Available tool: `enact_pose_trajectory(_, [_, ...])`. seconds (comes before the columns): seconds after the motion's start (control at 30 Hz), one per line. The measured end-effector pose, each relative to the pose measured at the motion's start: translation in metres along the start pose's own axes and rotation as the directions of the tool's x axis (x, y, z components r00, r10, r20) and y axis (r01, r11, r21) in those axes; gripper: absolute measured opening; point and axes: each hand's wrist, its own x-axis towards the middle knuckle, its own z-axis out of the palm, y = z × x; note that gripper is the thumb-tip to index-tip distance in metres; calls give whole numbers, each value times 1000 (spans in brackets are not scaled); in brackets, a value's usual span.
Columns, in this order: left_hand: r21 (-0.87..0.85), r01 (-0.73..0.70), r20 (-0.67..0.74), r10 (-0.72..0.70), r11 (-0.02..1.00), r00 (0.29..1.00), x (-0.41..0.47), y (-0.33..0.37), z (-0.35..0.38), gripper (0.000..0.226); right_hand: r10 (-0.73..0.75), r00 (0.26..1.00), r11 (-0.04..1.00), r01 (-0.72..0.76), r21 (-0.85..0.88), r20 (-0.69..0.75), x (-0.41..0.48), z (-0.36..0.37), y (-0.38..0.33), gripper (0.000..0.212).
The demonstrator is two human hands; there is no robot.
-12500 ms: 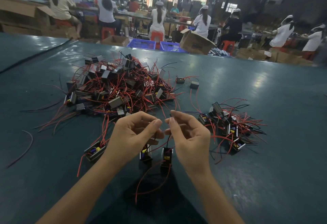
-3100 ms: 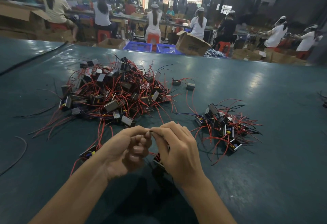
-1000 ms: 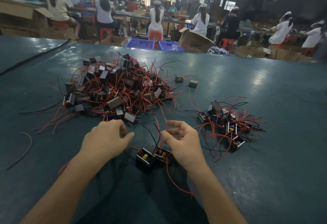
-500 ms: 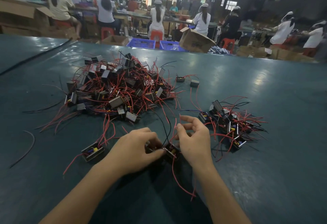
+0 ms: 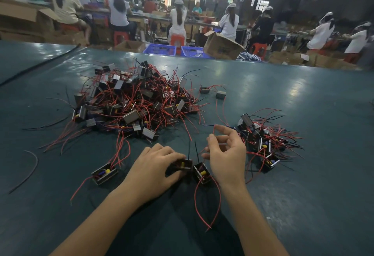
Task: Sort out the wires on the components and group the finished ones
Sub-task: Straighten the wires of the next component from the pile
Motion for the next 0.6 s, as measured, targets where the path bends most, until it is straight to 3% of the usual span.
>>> enact_pose_trajectory(0.07, [-11, 14, -17, -15, 1000, 1000, 0, -4, -4, 34, -32, 999, 999, 32, 35, 4, 0, 1, 0, 25])
enact_pose_trajectory(0.17, [-28, 44, -19, -45, 999, 999, 0, -8, -8, 31, -49, 993, 997, 56, -61, 110, 0, 1, 4, 37])
enact_pose_trajectory(0.27, [-62, 86, -37, -88, 994, 995, 0, -8, -9, 28, -36, 929, 929, 166, -330, 367, -5, 0, 6, 49])
enact_pose_trajectory(0.33, [-96, 108, -77, -115, 990, 990, 1, -6, -9, 27, -25, 864, 792, 324, -518, 502, -9, 0, 9, 60])
enact_pose_trajectory(0.4, [-143, 125, -125, -143, 982, 982, 1, -5, -7, 27, -33, 861, 688, 388, -613, 508, -9, 0, 10, 63])
enact_pose_trajectory(0.6, [-93, 139, -99, -148, 986, 984, 0, 0, 2, 37, -130, 934, 669, 330, -667, 332, 2, -7, 9, 48])
